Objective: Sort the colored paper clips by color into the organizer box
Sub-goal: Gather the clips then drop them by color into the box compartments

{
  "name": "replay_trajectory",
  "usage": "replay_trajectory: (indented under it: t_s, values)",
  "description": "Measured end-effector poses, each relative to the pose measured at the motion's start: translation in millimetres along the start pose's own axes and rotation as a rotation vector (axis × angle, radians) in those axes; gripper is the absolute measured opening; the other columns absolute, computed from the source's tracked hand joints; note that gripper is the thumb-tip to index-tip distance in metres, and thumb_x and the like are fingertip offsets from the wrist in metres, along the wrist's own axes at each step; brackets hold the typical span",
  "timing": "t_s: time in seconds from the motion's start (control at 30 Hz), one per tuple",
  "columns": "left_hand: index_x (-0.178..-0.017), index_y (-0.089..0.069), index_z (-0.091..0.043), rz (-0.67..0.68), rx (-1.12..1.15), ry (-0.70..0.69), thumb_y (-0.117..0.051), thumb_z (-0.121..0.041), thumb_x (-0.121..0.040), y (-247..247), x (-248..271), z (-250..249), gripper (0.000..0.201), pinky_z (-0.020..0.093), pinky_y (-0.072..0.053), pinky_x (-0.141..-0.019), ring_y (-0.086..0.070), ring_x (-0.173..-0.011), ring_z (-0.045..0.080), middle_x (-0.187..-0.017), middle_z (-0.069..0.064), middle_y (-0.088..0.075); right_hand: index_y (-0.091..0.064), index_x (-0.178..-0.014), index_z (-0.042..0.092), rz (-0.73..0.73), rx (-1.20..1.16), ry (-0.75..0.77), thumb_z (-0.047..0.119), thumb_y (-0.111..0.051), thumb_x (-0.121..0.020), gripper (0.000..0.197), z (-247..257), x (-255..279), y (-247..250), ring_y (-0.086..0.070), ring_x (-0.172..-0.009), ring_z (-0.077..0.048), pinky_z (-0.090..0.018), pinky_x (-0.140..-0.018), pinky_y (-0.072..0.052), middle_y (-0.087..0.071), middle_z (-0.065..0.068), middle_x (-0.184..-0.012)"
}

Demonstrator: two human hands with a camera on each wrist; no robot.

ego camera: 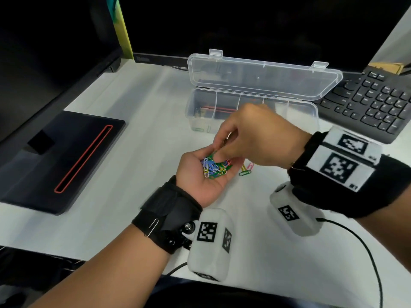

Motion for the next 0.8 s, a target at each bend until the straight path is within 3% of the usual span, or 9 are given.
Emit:
replay_trajectory:
  t_s: [0.07, 0.13, 0.23, 0.33, 0.47, 0.53, 0.63, 0.7, 0.8]
  values:
    - [-0.103, -0.064, 0.006, -0.012, 0.006, 0.004, -0.037, -0.010, -0.097, 0, 0, -2, 0.032, 0.047, -0.057, -0.076, -0.069, -0.082, 0.032, -0.091, 0.021, -0.070, -0.079, -0.077, 0.023, 0.018, -0.063, -0.018, 0.030, -0.083, -0.071, 0.010, -2, 0, 3, -0.060, -0.056, 0.005, -0.007, -0.048, -0.041, -0.071, 0.007, -0.064]
    - [-0.101, -0.064, 0.008, -0.027, 0.023, -0.001, -0.038, -0.012, -0.098, 2, 0, -7, 0.033, 0.046, -0.057, -0.079, -0.067, -0.087, 0.033, -0.092, 0.022, -0.070, -0.078, -0.078, 0.020, -0.055, -0.204, -0.052, 0.033, -0.079, -0.076, 0.013, -6, 2, 19, -0.069, -0.060, -0.003, -0.017, -0.059, -0.054, -0.073, 0.003, -0.067]
    - [-0.097, -0.065, 0.009, -0.046, 0.027, -0.018, -0.038, -0.013, -0.099, 7, 1, -18, 0.035, 0.043, -0.052, -0.077, -0.065, -0.089, 0.033, -0.090, 0.023, -0.071, -0.075, -0.077, 0.022, -0.172, -0.065, -0.126, 0.043, -0.072, -0.081, 0.021, -22, 14, 45, -0.069, -0.057, -0.007, -0.020, -0.053, -0.053, -0.072, 0.005, -0.070]
    - [-0.097, -0.065, 0.009, -0.057, 0.035, -0.058, -0.038, -0.013, -0.098, 14, -1, -33, 0.035, 0.043, -0.054, -0.077, -0.065, -0.089, 0.033, -0.090, 0.022, -0.070, -0.073, -0.088, 0.028, 0.029, 0.258, -0.272, 0.052, -0.067, -0.082, 0.025, -58, 28, 35, -0.066, -0.077, -0.010, -0.024, -0.063, -0.048, -0.071, 0.008, -0.089]
    - [-0.099, -0.065, 0.008, -0.056, 0.050, -0.091, -0.038, -0.013, -0.098, 18, -3, -46, 0.034, 0.047, -0.059, -0.073, -0.071, -0.079, 0.034, -0.092, 0.022, -0.070, -0.057, -0.124, 0.024, 0.240, 0.417, -0.464, 0.069, -0.056, -0.078, 0.065, -104, 46, 3, -0.053, -0.108, -0.020, -0.031, -0.088, -0.044, -0.058, 0.001, -0.121]
    - [-0.098, -0.065, 0.009, -0.052, 0.055, -0.108, -0.038, -0.013, -0.098, 19, -4, -50, 0.034, 0.049, -0.058, -0.073, -0.072, -0.075, 0.034, -0.092, 0.022, -0.070, -0.055, -0.122, 0.017, 0.243, 0.396, -0.494, 0.076, -0.049, -0.076, 0.075, -113, 47, -10, -0.055, -0.104, -0.023, -0.033, -0.086, -0.045, -0.060, -0.003, -0.114]
    - [-0.096, -0.065, 0.010, -0.047, 0.053, -0.127, -0.038, -0.013, -0.098, 21, -4, -55, 0.036, 0.050, -0.057, -0.073, -0.072, -0.075, 0.035, -0.092, 0.023, -0.071, -0.059, -0.096, 0.011, 0.232, 0.391, -0.471, 0.081, -0.041, -0.076, 0.075, -107, 38, -25, -0.058, -0.082, -0.022, -0.033, -0.071, -0.046, -0.061, -0.005, -0.087]
    - [-0.095, -0.066, 0.010, -0.046, 0.054, -0.138, -0.038, -0.013, -0.098, 23, -2, -58, 0.036, 0.049, -0.058, -0.072, -0.072, -0.075, 0.035, -0.092, 0.023, -0.071, -0.058, -0.082, 0.009, 0.247, 0.368, -0.436, 0.079, -0.045, -0.077, 0.071, -94, 30, -34, -0.057, -0.075, -0.022, -0.032, -0.064, -0.043, -0.060, -0.005, -0.079]
    - [-0.093, -0.067, 0.010, -0.053, 0.048, -0.146, -0.039, -0.013, -0.098, 27, 1, -62, 0.037, 0.049, -0.059, -0.071, -0.072, -0.075, 0.035, -0.092, 0.023, -0.071, -0.055, -0.079, 0.013, 0.294, 0.370, -0.342, 0.073, -0.056, -0.075, 0.060, -68, 21, -49, -0.055, -0.074, -0.021, -0.028, -0.057, -0.039, -0.057, -0.003, -0.080]
Point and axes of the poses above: each hand's wrist, its own x-axis away from the middle knuckle, its own y-axis out of the back of the hand, z = x × y, the point moved 9 cm from there along -x, towards the middle knuckle
